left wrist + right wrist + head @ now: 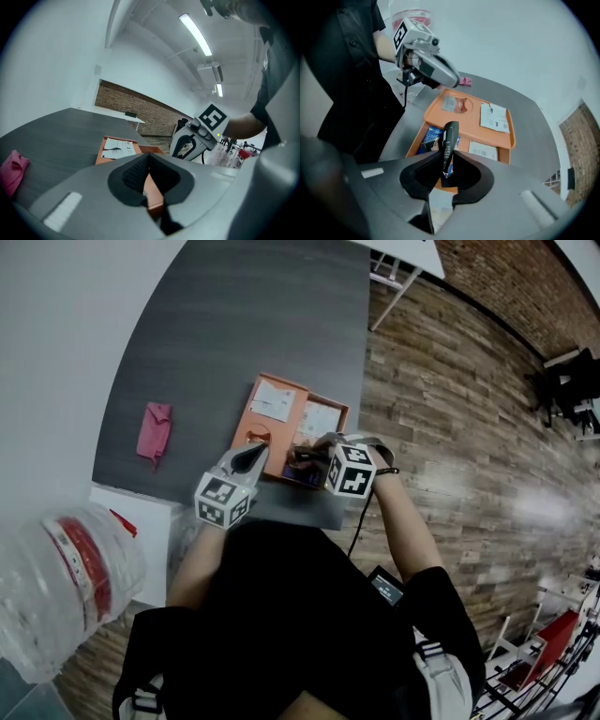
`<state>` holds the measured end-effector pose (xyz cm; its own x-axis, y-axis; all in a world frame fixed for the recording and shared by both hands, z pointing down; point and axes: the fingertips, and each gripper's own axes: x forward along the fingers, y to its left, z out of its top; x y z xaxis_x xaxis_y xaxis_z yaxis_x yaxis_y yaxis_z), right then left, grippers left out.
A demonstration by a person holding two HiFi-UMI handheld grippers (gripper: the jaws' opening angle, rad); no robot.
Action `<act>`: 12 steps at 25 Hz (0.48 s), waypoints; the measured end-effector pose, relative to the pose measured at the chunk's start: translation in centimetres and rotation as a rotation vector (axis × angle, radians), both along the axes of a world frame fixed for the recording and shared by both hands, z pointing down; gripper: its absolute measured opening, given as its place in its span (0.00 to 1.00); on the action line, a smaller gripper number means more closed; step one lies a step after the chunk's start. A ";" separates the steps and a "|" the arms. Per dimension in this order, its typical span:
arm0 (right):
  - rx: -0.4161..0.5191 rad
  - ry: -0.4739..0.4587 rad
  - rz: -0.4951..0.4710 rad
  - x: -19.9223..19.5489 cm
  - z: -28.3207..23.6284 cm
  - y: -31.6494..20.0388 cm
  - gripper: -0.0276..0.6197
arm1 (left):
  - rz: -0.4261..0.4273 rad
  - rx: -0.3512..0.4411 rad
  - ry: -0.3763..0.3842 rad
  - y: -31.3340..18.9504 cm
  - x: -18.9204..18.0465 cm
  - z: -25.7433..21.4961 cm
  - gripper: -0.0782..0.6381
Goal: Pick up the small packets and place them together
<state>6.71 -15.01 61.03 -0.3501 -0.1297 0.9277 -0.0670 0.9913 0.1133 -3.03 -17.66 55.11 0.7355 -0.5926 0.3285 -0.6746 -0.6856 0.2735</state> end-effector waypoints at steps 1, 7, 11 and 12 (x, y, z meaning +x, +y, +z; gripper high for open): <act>0.011 -0.020 0.011 -0.2 -0.7 -0.4 0.14 | -0.006 0.003 0.001 0.0 -0.1 -0.1 0.11; -0.004 -0.226 0.079 -3.4 -5.0 -2.6 0.14 | -0.070 0.015 0.009 -0.1 -1.6 -0.7 0.11; -0.030 -0.263 0.070 -6.1 -5.2 -3.4 0.14 | -0.135 0.022 0.003 -0.3 -3.6 -1.1 0.11; -0.038 -0.262 0.063 -6.7 -5.1 -3.4 0.14 | -0.153 0.022 0.002 -0.3 -4.2 -1.1 0.11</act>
<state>-0.03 -18.42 55.96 -0.5711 -0.1255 0.8113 -0.1508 0.9875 0.0466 -7.25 -17.91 53.97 0.6367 -0.7047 0.3129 -0.7711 -0.5809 0.2608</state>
